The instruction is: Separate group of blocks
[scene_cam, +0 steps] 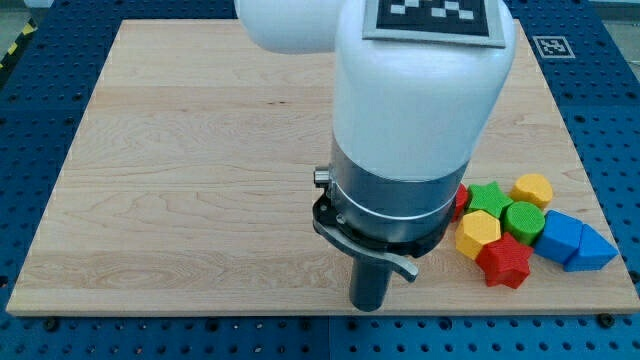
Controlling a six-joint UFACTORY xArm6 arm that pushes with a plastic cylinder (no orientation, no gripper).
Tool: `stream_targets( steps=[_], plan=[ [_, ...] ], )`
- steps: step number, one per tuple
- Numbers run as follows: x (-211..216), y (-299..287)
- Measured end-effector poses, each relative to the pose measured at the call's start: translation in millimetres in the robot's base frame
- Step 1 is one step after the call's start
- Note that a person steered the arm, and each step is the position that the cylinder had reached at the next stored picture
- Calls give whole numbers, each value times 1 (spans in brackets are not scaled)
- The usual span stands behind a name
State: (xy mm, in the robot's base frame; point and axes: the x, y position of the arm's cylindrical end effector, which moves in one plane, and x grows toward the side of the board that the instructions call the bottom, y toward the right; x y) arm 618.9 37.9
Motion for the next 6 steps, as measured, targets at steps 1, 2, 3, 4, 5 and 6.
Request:
stream_targets(
  steps=[1, 2, 3, 4, 5, 6],
  plan=[
    [0, 0],
    [0, 4],
    [0, 39],
    [0, 43],
    [0, 43],
    [0, 72]
  ],
)
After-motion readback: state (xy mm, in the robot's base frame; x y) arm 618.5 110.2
